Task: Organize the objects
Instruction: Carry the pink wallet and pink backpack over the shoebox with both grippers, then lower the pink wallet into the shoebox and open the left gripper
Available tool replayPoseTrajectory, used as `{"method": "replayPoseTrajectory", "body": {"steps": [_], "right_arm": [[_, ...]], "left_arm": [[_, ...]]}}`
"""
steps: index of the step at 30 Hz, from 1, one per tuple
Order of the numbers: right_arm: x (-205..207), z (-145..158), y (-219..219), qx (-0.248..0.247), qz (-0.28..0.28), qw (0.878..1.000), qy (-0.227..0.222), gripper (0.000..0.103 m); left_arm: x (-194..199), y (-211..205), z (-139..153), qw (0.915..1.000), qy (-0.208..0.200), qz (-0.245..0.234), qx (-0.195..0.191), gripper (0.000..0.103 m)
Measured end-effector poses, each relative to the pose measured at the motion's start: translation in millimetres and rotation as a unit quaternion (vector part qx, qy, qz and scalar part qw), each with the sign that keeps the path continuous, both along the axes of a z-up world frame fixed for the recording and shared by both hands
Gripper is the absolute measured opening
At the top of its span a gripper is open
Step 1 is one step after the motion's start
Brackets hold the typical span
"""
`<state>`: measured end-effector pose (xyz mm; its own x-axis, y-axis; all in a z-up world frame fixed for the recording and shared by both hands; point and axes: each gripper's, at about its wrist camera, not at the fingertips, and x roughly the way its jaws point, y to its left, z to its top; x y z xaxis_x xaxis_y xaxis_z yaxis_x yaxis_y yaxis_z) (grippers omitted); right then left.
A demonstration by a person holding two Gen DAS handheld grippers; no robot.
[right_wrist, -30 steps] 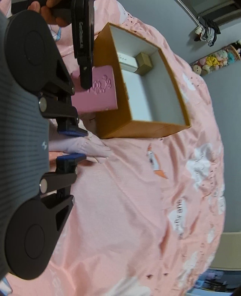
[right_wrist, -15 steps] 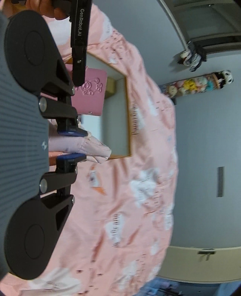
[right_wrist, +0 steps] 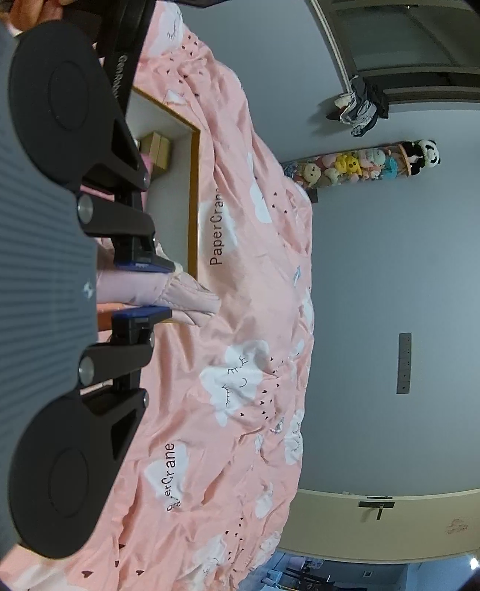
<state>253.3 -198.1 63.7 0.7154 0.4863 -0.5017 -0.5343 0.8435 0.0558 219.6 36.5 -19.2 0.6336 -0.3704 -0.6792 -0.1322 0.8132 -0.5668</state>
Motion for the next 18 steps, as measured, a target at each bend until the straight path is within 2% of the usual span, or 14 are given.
{"method": "replayPoseTrajectory", "body": {"steps": [3, 6, 11, 18], "right_arm": [[8, -3, 5, -0.005, -0.004, 1.000, -0.009, 0.020], [16, -5, 8, -0.005, -0.006, 1.000, -0.014, 0.020], [24, -7, 10, -0.005, -0.006, 1.000, -0.021, 0.020], [32, -22, 22, -0.022, -0.002, 1.000, -0.017, 0.020]], "left_arm": [[13, -3, -13, 0.9999, 0.014, -0.002, -0.010, 0.029], [22, 1, -18, 0.9997, 0.011, 0.010, -0.021, 0.028], [29, 8, -13, 0.9991, -0.012, 0.040, 0.012, 0.027], [47, 0, -56, 0.9979, 0.048, 0.011, -0.042, 0.023]]}}
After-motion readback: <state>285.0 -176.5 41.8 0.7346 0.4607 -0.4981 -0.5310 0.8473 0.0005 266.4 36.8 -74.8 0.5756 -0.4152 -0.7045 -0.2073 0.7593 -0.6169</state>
